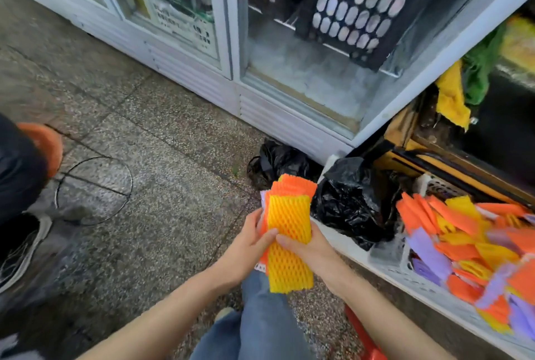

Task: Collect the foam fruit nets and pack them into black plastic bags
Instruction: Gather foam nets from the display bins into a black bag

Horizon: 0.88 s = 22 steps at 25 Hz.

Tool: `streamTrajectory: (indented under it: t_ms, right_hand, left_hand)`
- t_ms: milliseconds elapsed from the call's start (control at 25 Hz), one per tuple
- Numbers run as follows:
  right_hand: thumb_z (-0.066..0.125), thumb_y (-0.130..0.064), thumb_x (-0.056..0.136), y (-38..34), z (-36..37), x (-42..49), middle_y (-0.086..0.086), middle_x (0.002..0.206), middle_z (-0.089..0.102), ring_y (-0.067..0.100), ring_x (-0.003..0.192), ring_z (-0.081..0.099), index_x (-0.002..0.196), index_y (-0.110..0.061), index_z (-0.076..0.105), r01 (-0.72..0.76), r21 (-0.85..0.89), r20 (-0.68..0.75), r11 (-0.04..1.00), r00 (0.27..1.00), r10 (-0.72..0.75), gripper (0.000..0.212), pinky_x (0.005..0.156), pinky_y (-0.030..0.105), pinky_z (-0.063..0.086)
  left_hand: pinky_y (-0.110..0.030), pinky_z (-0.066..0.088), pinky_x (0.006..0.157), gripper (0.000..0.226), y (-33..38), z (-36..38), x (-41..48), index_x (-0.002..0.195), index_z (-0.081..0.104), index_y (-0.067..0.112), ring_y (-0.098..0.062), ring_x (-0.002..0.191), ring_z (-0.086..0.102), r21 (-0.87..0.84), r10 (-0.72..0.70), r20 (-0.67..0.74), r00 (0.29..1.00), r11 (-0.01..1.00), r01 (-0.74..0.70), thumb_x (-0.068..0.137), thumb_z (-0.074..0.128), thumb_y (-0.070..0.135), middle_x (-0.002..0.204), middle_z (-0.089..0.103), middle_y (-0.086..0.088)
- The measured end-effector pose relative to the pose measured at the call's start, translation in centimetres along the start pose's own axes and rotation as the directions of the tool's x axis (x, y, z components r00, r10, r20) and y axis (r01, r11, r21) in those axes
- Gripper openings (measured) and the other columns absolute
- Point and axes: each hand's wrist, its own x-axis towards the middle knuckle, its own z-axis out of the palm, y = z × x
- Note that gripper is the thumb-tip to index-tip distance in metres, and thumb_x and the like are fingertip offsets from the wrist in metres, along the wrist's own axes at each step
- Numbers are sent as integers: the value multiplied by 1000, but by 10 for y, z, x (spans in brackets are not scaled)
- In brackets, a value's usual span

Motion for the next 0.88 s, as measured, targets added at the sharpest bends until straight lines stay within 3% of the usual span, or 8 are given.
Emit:
streamTrajectory:
  t_ms: [160, 320, 400, 480, 600, 720, 880]
  right_hand:
    - [75, -23, 76, -20, -29, 74, -1, 115, 60, 10, 96, 64, 128, -24, 34, -64, 47, -74, 997, 995, 67, 66, 66, 19, 52]
    - [74, -25, 79, -34, -64, 153, 1, 120, 57, 16, 102, 62, 134, -22, 27, -96, -14, -193, 995, 977, 92, 73, 83, 36, 54]
    - [75, -26, 79, -34, -81, 195, 3, 121, 56, 18, 102, 62, 137, -21, 24, -119, -19, -268, 993, 957, 109, 77, 88, 44, 52]
    - [75, -27, 79, -29, -93, 238, 5, 120, 56, 19, 101, 62, 137, -20, 23, -149, -6, -319, 989, 938, 139, 78, 86, 44, 53]
    - [76, -30, 77, -3, -96, 308, 1, 108, 57, 14, 93, 62, 134, -16, 25, -193, 17, -353, 981, 917, 187, 78, 73, 35, 54]
    - [79, -49, 64, 43, -90, 378, 0, 112, 58, 20, 100, 62, 132, -17, 29, -238, 32, -425, 971, 876, 229, 90, 84, 45, 53]
    - [77, -34, 75, 109, -86, 457, 6, 116, 57, 24, 101, 59, 135, -11, 26, -269, 64, -479, 961, 836, 266, 83, 90, 48, 50]
  left_hand:
    - [-12, 46, 81, 59, 13, -14, 77, 134, 29, 19, 17, 102, 54, -18, -60, 42, 997, 998, 61, 85, 57, 35, 128, 50, 9]
    - [-16, 44, 92, 50, 19, -26, 161, 133, 37, 20, -2, 115, 52, 83, -120, 39, 992, 990, 117, 89, 63, 23, 128, 50, 11]
    - [-17, 38, 99, 47, 11, -39, 207, 134, 40, 17, -8, 121, 46, 236, -101, -26, 995, 966, 104, 92, 60, 20, 129, 45, 10]
    - [-20, 33, 102, 44, -9, -63, 258, 133, 45, 13, -12, 123, 44, 386, -73, -115, 991, 916, 112, 92, 59, 20, 128, 46, 4]
    - [-25, 33, 104, 42, -57, -107, 335, 131, 49, 10, -20, 123, 47, 469, -152, -199, 968, 853, 230, 93, 58, 24, 132, 49, -5]
    - [-31, 36, 104, 45, -114, -141, 408, 135, 45, 9, -24, 123, 47, 554, -222, -211, 952, 775, 304, 95, 54, 28, 138, 47, -9]
    - [-30, 32, 103, 49, -184, -168, 495, 139, 37, 5, -28, 129, 41, 691, -251, -186, 950, 654, 308, 98, 48, 28, 141, 41, -15]
